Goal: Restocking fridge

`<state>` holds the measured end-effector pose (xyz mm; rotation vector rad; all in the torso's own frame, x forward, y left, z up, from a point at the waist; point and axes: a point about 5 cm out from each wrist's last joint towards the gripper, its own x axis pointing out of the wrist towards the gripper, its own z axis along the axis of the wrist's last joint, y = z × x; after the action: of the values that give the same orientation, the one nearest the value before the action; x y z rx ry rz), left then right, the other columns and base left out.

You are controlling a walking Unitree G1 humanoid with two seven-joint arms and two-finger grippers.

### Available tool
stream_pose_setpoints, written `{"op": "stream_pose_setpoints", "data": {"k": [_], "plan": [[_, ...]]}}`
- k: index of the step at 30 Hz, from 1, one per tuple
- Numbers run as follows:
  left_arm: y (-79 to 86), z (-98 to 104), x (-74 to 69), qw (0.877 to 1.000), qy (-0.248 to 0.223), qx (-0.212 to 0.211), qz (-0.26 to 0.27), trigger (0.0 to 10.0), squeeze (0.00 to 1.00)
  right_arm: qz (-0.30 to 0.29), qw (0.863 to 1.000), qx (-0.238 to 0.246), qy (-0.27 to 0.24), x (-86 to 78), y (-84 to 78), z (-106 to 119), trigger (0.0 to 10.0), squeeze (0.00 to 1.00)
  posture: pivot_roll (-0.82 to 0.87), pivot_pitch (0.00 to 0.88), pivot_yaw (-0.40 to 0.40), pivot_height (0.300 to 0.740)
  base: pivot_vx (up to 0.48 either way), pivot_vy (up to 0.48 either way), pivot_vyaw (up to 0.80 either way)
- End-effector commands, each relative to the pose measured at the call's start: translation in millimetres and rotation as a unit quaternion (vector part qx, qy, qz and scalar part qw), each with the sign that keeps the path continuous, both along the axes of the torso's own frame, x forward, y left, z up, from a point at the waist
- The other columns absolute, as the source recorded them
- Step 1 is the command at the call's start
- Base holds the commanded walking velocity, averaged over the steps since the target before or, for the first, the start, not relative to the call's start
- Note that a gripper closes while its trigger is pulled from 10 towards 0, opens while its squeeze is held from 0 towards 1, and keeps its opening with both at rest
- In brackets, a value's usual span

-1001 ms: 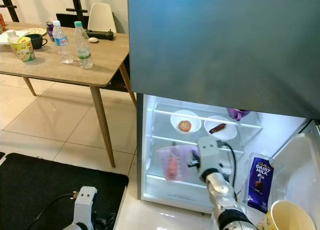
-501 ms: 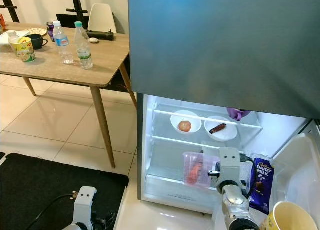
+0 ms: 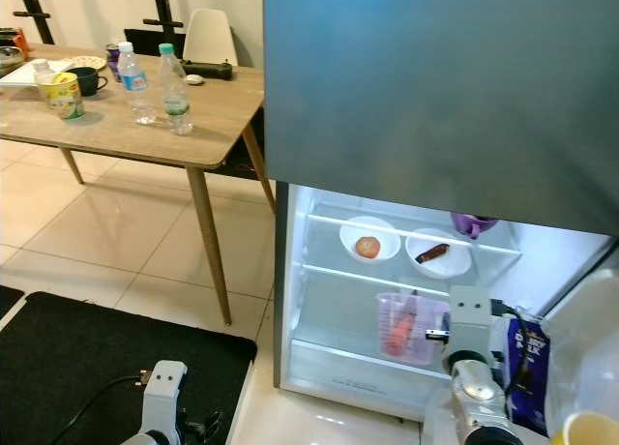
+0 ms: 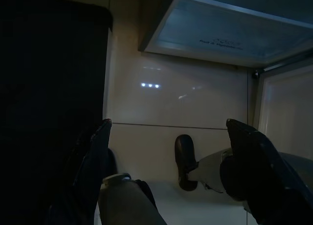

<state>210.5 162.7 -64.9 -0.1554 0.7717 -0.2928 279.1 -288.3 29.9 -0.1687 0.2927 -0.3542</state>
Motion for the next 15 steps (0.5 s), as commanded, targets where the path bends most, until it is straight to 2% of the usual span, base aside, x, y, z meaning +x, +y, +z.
{"op": "stream_pose_setpoints", "data": {"k": [1,10,13,15], "plan": [[1.8,-1,-1.9,1.0,0.002,0.001,0.002,10.0,0.0,-0.05,0.999,-0.01,-0.011,-9.8,-25.3,6,10.0,0.0,-0.04,0.0,-0.035,0.74,0.0,0.0,0.0],[2.7,-1,-2.3,1.0,0.002,0.002,0.002,10.0,0.0,-0.061,0.998,-0.021,-0.021,-12.6,-35.8,11,10.0,0.0,-0.05,0.0,-0.031,0.74,0.0,0.0,0.0],[2.6,-1,-2.0,1.0,0.001,0.002,0.001,10.0,0.0,-0.044,0.998,-0.027,-0.025,-9.9,-31.7,13,10.0,0.0,-0.05,0.0,-0.031,0.74,0.0,0.0,0.0],[2.3,-1,-1.6,1.0,0.001,0.002,0.0,10.0,0.0,-0.007,0.999,-0.02,-0.039,-3.4,-20.6,15,10.0,0.0,-0.05,0.0,-0.031,0.74,0.0,0.0,0.0]]}}
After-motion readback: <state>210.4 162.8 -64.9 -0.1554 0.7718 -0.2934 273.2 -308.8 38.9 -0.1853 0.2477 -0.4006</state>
